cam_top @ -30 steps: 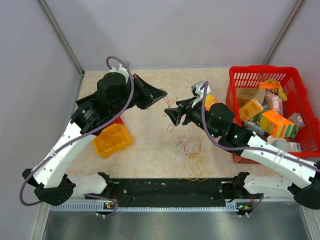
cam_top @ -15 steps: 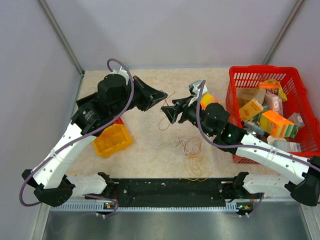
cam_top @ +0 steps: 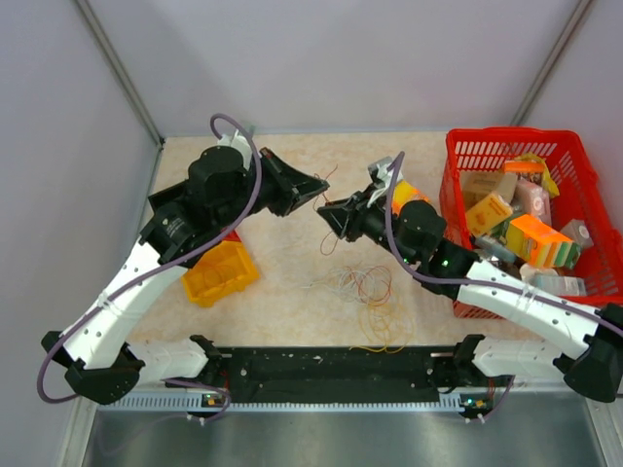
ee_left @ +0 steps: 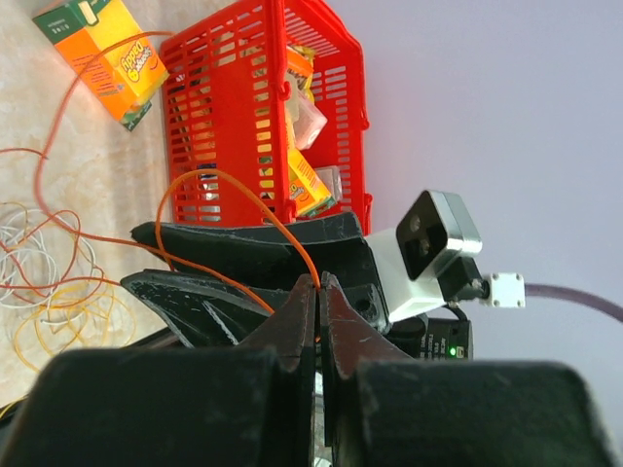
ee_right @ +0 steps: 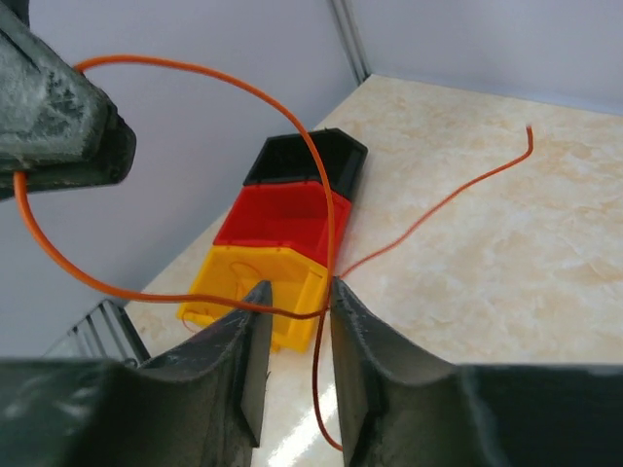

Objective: Untangle the cables

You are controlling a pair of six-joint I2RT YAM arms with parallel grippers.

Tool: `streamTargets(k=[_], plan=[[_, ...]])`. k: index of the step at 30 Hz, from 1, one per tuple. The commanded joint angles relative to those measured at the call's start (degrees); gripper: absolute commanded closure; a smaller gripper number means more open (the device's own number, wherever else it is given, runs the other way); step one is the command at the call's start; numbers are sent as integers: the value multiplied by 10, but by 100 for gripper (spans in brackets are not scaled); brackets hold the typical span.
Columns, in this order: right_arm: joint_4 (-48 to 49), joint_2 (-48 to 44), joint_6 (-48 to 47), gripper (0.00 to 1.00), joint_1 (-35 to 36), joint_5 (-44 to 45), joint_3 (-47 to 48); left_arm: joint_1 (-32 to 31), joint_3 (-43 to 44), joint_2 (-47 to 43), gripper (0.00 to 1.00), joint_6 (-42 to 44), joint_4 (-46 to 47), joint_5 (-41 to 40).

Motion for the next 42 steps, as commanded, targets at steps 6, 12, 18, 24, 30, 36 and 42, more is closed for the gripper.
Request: streamTargets(k=[6, 12, 18, 24, 30, 36, 42], plan=[[-5, -34, 105, 100, -42, -118, 1, 5, -11, -26, 98, 149, 79, 22], [-48, -93, 180, 100, -84, -196, 0, 5, -117, -91, 36, 312, 120, 21], [-70, -106, 235, 100, -104, -258, 10, 5, -211, -152, 9, 417, 152, 88], [-97, -126, 239, 100, -109, -269, 5, 5, -222, -202, 14, 459, 145, 88], [-165, -128, 152, 100, -108, -253, -1, 6, -164, -201, 1, 365, 86, 55], [-181, -129, 153, 100, -109, -215, -13, 5, -183, -214, 7, 351, 194, 133], [-108, -136, 260, 100, -109, -286, -16, 3, -248, -184, 12, 501, 237, 258]])
